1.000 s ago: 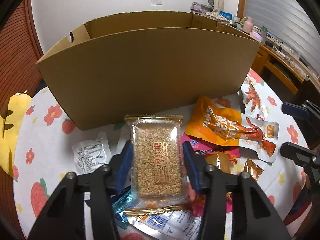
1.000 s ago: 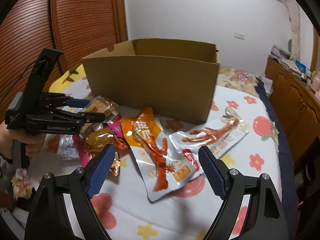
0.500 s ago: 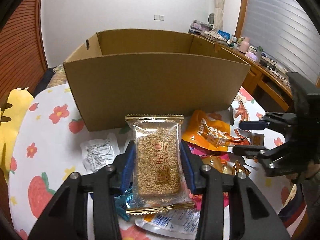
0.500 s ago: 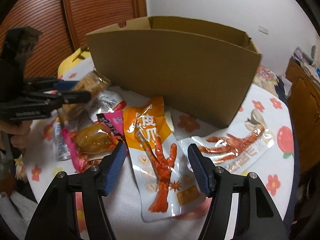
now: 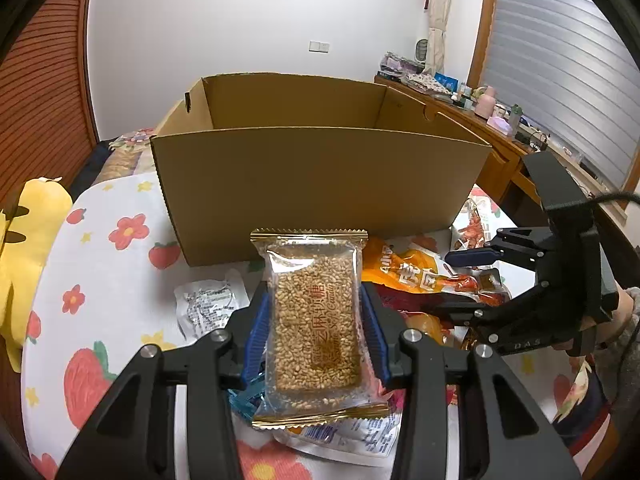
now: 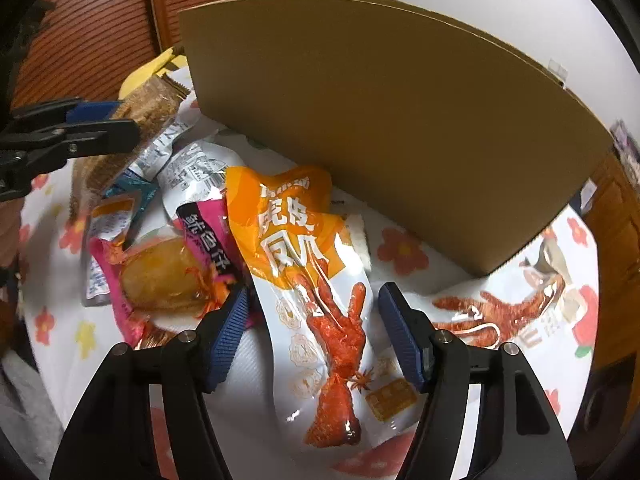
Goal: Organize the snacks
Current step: 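Grasp the clear sesame-bar packet with the left tool while the right tool grasps the orange chicken-feet packet, then carry both packets over the box and open both tools to drop them in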
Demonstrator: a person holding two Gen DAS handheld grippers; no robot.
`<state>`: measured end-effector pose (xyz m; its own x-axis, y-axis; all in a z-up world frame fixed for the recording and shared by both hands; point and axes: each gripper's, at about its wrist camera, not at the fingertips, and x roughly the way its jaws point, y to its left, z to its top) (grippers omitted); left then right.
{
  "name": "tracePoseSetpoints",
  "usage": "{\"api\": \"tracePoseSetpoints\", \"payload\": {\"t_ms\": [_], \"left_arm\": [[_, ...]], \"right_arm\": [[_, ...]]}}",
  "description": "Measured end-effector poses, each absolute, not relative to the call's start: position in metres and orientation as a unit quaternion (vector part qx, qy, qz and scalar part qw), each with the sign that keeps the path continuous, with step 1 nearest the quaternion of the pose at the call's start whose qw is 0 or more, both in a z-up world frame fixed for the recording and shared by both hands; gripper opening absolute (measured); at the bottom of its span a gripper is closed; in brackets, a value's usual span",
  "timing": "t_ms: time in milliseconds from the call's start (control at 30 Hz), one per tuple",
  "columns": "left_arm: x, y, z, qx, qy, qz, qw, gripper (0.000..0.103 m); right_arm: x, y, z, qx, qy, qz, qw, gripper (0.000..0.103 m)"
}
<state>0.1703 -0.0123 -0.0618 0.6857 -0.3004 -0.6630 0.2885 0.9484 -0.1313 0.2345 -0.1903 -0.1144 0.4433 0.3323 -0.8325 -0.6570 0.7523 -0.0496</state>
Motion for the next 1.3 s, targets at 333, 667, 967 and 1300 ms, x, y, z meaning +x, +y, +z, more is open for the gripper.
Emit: {"api": "tracePoseSetpoints", "payload": {"t_ms": [333, 667, 967, 1300], "left_arm": [[0.164, -0.009, -0.065, -0.012, 0.366, -0.163, 0.916, 0.042], [0.162, -0.006, -0.065, -0.015, 0.364, -0.162, 0.917, 0.042], [0.154, -0.008, -0.049, -0.014, 0.346, -0.168, 0.923, 0.042], [0.145, -0.008, -0.024, -0.012, 0.316, -0.175, 0.932, 0.042]], "right_arm": [[0.253, -0.182, -0.117, -0.159, 0.448, 0.291, 0.83, 0.057], [0.225, -0.199, -0.101, -0.133, 0.428, 0.281, 0.848, 0.044], [0.197, -0.213, -0.076, -0.108, 0.389, 0.286, 0.869, 0.044], [0.17, -0.223, -0.052, -0.091, 0.353, 0.284, 0.887, 0.044]]}}
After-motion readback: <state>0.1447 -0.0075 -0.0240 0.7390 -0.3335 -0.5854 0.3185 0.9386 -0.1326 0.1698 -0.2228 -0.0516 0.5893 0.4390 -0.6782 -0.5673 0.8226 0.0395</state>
